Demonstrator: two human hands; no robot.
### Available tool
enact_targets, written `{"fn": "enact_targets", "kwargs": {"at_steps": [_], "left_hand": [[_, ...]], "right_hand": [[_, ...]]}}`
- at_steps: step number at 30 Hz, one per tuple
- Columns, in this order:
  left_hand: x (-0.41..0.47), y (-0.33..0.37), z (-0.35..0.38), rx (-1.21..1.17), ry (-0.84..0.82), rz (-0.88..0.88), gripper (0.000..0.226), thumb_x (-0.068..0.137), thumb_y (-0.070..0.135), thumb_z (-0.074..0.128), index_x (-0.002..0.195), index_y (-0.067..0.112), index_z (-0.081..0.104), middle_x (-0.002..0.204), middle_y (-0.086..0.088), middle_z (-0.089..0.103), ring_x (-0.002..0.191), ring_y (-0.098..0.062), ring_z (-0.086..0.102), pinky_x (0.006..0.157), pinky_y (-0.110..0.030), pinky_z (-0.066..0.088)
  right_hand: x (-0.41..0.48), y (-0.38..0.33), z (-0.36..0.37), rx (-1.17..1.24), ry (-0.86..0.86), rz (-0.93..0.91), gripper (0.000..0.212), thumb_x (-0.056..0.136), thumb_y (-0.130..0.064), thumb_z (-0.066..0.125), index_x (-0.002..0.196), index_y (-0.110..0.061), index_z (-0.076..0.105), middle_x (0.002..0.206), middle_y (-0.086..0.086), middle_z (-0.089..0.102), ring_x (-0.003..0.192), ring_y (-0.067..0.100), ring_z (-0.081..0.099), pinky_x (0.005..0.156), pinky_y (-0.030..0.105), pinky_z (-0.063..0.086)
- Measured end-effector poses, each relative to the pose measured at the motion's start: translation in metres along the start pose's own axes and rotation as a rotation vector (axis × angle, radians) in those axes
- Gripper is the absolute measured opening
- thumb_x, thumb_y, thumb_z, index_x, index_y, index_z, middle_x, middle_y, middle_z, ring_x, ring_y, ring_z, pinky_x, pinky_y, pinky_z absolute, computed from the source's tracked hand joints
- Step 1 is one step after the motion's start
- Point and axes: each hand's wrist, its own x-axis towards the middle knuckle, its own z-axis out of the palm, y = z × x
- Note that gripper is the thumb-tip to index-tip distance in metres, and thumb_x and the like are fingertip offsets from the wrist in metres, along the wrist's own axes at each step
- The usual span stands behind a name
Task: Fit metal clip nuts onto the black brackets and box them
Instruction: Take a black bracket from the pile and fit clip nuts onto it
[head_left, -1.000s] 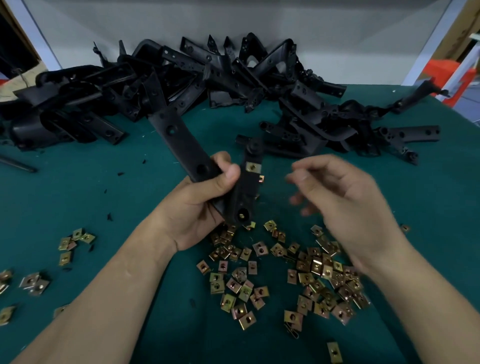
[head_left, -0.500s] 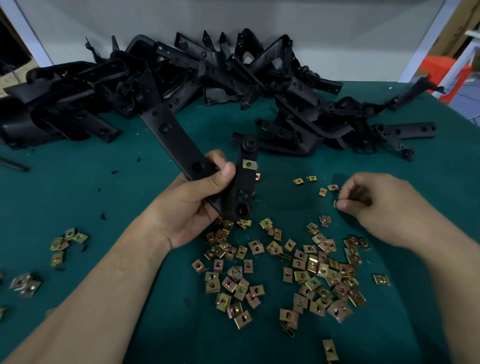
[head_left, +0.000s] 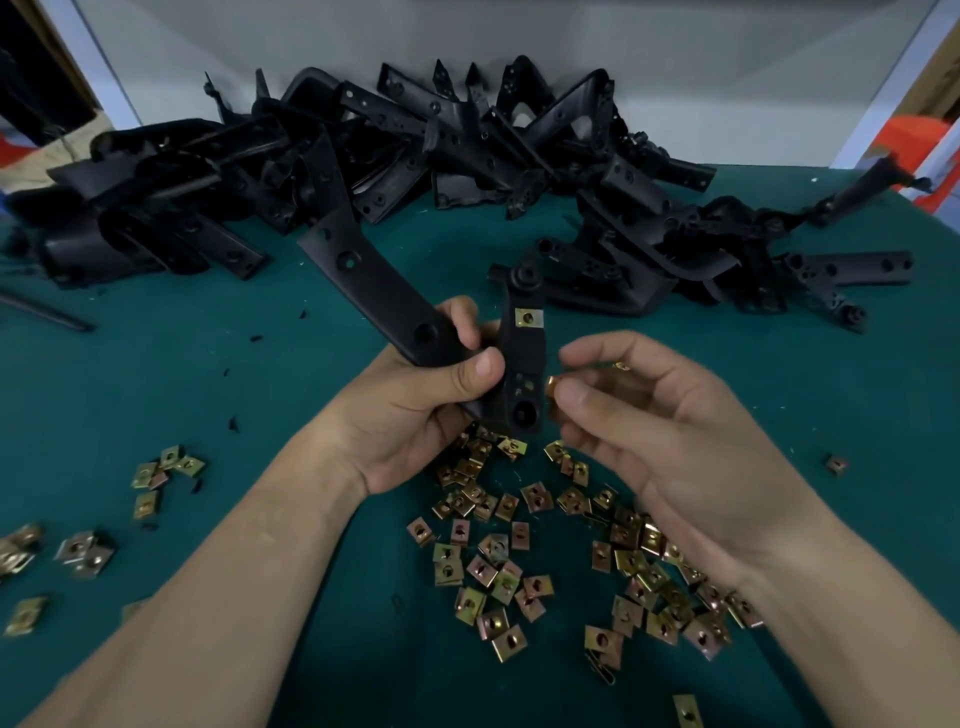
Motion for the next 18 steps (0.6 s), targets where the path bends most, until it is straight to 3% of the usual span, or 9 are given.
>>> {"fn": "enact_targets", "kwargs": {"at_steps": [12, 18], "left_hand": [[-0.0005, -0.0004, 0.0033, -0.003, -0.016, -0.033, 0.031, 0.074, 0.016, 0.085, 0.077, 0.019, 0.055, 0.089, -0.002, 0.071, 0.08, -0.019, 0.072, 0.068, -0.029, 0.059], [-0.0003, -0.0005, 0.0062, 0.026, -0.016, -0.03, 0.024, 0.078, 0.011, 0.077, 0.078, 0.017, 0.053, 0.088, -0.001, 0.072, 0.079, -0.017, 0.071, 0.066, -0.027, 0.058]], "right_hand": [[-0.0003, 0.0017, 0.0049, 0.101, 0.019, 0.028, 0.029, 0.065, -0.022, 0.08, 0.092, -0.016, 0.074, 0.092, 0.015, 0.075, 0.083, 0.022, 0.073, 0.072, 0.025, 0.058], [0.0004, 0.0025, 0.0017, 0.01, 0.063, 0.029, 0.046, 0.061, -0.027, 0.083, 0.103, -0.014, 0.07, 0.089, 0.011, 0.076, 0.086, 0.022, 0.073, 0.083, 0.032, 0.061]]}}
